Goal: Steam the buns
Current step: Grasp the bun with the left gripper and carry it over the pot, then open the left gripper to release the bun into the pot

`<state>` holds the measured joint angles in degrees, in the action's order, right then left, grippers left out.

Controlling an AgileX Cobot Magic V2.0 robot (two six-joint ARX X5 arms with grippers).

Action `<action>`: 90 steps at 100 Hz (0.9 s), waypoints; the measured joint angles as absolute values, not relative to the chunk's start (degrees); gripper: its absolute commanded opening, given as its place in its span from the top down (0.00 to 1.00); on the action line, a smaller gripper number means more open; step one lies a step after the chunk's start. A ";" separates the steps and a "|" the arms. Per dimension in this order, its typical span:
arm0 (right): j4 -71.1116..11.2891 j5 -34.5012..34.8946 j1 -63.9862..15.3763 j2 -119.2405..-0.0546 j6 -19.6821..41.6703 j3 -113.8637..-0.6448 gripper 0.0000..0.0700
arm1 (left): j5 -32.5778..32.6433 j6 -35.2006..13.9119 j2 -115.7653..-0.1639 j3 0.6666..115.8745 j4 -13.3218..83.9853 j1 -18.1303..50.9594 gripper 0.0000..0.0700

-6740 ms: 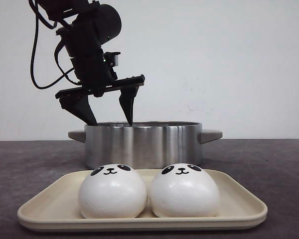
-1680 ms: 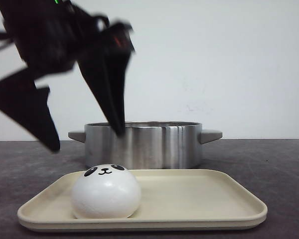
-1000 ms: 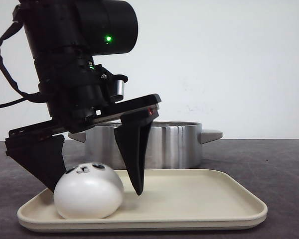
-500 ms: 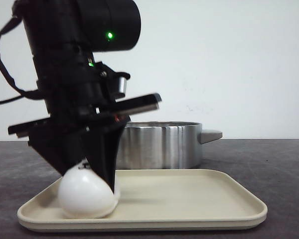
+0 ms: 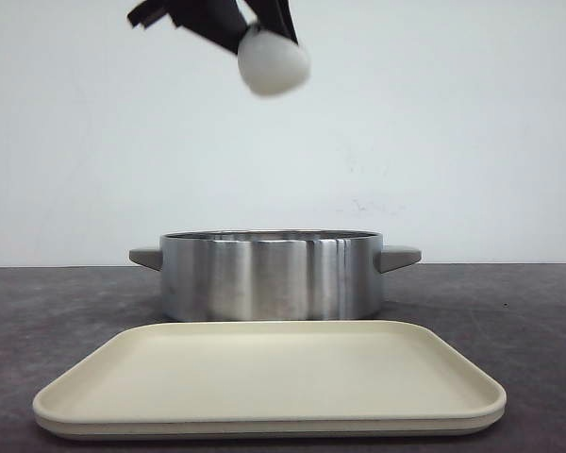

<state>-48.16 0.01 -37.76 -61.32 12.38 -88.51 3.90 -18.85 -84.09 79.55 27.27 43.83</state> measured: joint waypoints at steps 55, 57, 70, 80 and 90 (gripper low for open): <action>-48.80 0.01 -37.76 -62.92 10.83 -88.51 0.98 | -4.08 -19.73 -103.26 80.36 18.59 35.62 0.98; -48.90 0.01 -37.76 -63.11 10.72 -88.51 0.98 | -4.40 -20.16 -103.72 80.36 18.04 35.62 0.97; -49.25 -0.01 -37.76 -63.81 10.44 -88.51 0.98 | -6.61 -21.91 -106.26 80.36 15.70 35.59 0.96; -49.58 0.01 -37.76 -64.12 10.26 -88.51 0.98 | -7.86 -22.48 -107.72 80.36 15.64 35.55 0.86; -49.63 -0.01 -37.76 -64.40 9.80 -88.51 0.98 | -7.88 -22.92 -108.27 80.36 16.45 35.55 0.52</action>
